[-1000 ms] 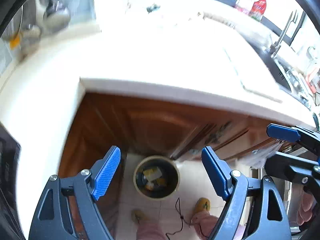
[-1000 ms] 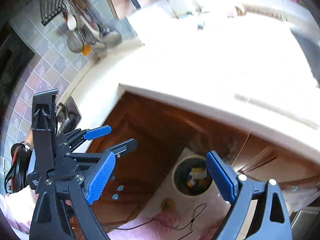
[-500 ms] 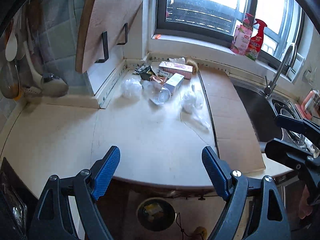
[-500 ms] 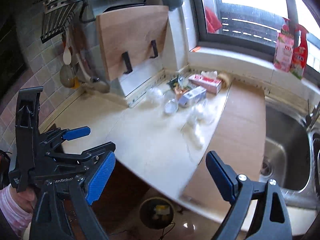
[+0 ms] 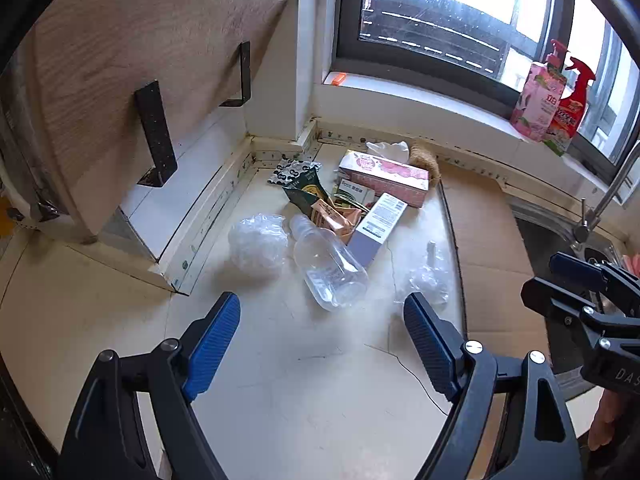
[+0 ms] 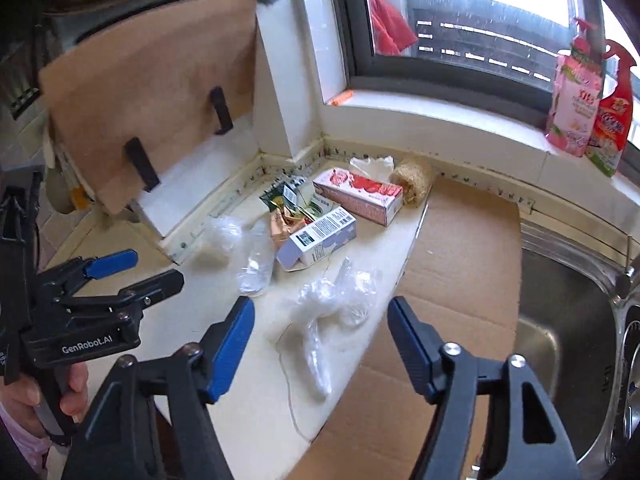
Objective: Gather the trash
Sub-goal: 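Raise both open tools back up toward the counter trash, then grasp the clear plastic bottle with left tool while right tool grasps plastic bag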
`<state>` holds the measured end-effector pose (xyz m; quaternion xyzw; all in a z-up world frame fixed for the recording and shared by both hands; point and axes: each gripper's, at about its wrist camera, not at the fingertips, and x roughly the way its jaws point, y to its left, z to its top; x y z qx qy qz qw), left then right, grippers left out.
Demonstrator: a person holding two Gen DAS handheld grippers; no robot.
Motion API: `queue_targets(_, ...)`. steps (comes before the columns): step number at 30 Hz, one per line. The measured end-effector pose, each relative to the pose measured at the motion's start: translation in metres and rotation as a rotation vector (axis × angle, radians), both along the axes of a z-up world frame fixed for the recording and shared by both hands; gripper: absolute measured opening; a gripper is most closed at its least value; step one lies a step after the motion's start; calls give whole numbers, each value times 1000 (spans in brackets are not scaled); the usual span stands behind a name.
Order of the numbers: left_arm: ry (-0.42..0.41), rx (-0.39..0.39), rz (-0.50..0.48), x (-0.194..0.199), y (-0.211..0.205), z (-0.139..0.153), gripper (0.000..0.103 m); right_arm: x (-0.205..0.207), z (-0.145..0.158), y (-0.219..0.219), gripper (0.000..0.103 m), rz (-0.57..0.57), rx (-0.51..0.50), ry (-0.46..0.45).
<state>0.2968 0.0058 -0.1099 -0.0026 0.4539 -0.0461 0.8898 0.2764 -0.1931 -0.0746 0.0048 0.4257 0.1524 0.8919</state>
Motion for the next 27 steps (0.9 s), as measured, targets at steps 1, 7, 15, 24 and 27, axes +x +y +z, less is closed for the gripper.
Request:
queue_targets(1,8,4,2,7,-1,-6,83,7,-7,3,66,6,-2,14)
queue_targets(7,64,-17,21,48,0,-39,83,42,-48,14,65,6,26,94)
queue_targets(15,119,-50,56,81,2,-71,83,66,-77,20,64,-12,28,136)
queue_targets(24,156,-65,69,104,-5,-93,78,80,-108,29,42,-10,57,215)
queue_targets(27,168,-67,66,107,-7,-97,64,83,-111,33,39,-9,62,219)
